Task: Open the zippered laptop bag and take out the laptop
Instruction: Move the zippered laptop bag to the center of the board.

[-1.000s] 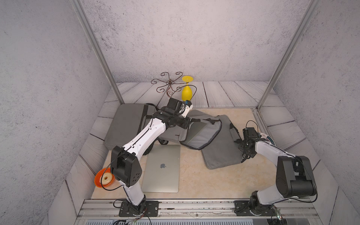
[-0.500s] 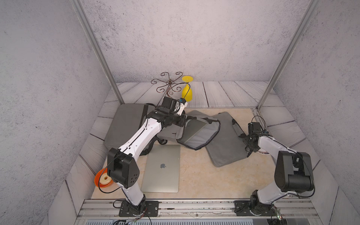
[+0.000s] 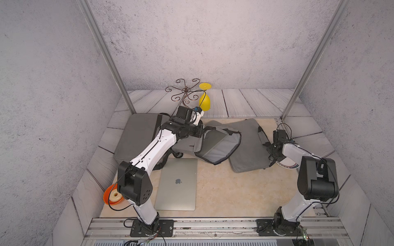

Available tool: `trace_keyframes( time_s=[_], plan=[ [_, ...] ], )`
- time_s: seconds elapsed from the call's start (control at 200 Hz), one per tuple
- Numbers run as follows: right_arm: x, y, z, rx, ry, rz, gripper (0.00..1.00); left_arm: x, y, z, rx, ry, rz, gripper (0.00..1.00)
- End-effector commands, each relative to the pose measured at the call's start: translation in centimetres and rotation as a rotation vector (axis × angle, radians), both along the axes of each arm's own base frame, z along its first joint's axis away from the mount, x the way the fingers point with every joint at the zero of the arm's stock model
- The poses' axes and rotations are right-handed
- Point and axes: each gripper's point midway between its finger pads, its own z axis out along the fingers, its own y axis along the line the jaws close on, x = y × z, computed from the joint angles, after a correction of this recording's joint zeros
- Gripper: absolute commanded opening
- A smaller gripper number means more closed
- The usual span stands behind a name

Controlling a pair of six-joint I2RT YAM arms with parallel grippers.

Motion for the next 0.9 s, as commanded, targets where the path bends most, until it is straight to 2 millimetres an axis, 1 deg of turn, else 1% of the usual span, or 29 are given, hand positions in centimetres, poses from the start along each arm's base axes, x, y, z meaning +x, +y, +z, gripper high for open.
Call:
trace_keyframes(
  time_s=[0.0, 0.105, 0.125, 0.175, 0.265, 0.32, 0.36, 0.395, 0.51, 0.595, 0.631, 0.701, 0.811, 0.836, 0.896],
  plan=[
    [3.4, 0.9, 0.6, 0.021, -0.078, 0.012, 0.00, 1.3, -1.0, 2.3, -0.071, -0.087, -0.021, 0.00],
    [3.8, 1.4, 0.1, 0.029, -0.059, 0.047, 0.00, 1.2, -1.5, 1.3, -0.070, -0.069, -0.048, 0.00],
    [3.9, 1.6, -0.1, 0.030, -0.054, 0.056, 0.01, 1.1, -1.5, 1.1, -0.069, -0.064, -0.050, 0.00],
    [3.8, 2.0, -0.3, 0.029, -0.042, 0.083, 0.07, 1.2, -1.6, 0.6, -0.063, -0.056, -0.051, 0.00],
    [3.2, 2.9, -0.6, 0.038, -0.017, 0.138, 0.14, 1.2, -1.7, 0.0, -0.057, -0.045, -0.053, 0.00],
    [2.7, 3.2, -0.5, 0.036, -0.003, 0.172, 0.25, 1.2, -1.8, -0.3, -0.055, -0.039, -0.050, 0.00],
    [2.3, 3.2, -0.2, 0.024, 0.011, 0.205, 0.34, 1.3, -1.8, -0.4, -0.055, -0.037, -0.049, 0.00],
    [1.9, 3.3, 0.3, 0.011, 0.020, 0.231, 0.40, 1.3, -1.8, -0.4, -0.057, -0.034, -0.046, 0.00],
    [0.7, 3.0, 2.8, -0.046, 0.013, 0.303, 0.55, 1.2, -2.0, -0.4, -0.060, -0.029, -0.051, 0.00],
    [0.0, 3.8, 4.5, -0.045, -0.002, 0.386, 0.64, 0.9, -2.3, -0.5, -0.059, -0.024, -0.056, 0.00],
    [-0.3, 4.6, 5.1, -0.020, -0.019, 0.423, 0.67, 0.8, -2.4, -0.6, -0.060, -0.019, -0.059, 0.00],
    [-1.0, 6.7, 6.1, 0.072, -0.061, 0.498, 0.71, 0.5, -2.7, -0.9, -0.060, -0.012, -0.068, 0.00],
    [-1.7, 11.4, 7.3, 0.284, -0.197, 0.583, 0.76, 0.3, -3.0, -1.1, -0.063, 0.000, -0.076, 0.00],
    [-2.0, 12.7, 7.6, 0.341, -0.224, 0.604, 0.77, 0.2, -3.1, -1.1, -0.065, -0.001, -0.078, 0.00],
    [-2.1, 15.4, 8.2, 0.408, -0.288, 0.648, 0.79, 0.2, -3.1, -1.1, -0.065, 0.001, -0.079, 0.00]
  ],
)
